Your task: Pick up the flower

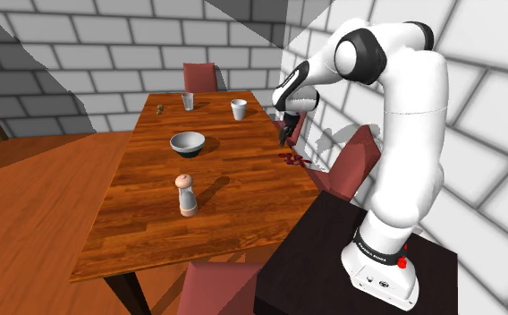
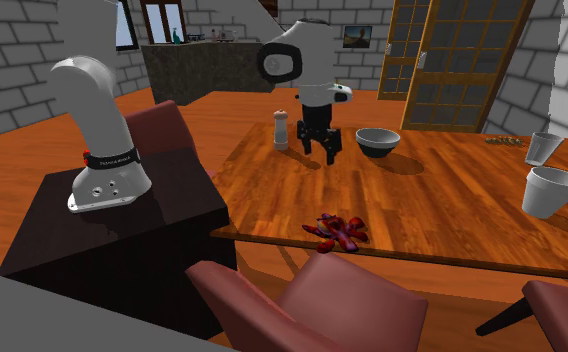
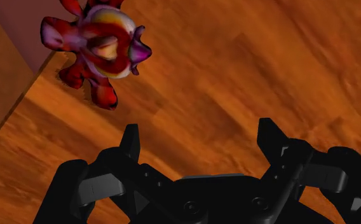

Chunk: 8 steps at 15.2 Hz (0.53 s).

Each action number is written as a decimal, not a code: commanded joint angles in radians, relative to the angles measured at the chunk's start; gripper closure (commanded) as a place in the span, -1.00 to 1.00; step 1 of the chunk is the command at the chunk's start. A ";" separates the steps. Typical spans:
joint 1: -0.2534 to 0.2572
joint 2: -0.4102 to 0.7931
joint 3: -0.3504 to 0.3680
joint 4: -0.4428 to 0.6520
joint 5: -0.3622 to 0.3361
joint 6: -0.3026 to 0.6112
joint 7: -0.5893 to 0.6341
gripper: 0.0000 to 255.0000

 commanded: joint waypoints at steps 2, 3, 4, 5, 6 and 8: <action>-0.060 0.124 0.033 0.100 0.062 0.005 -0.074 -1.00; -0.080 0.163 0.044 0.137 0.075 0.002 -0.091 -1.00; -0.099 0.202 0.054 0.176 0.087 -0.001 -0.107 -1.00; -0.118 0.242 0.064 0.216 0.096 -0.006 -0.121 -1.00; -0.136 0.281 0.073 0.258 0.105 -0.012 -0.134 -1.00; -0.171 0.361 0.090 0.347 0.117 -0.026 -0.154 -1.00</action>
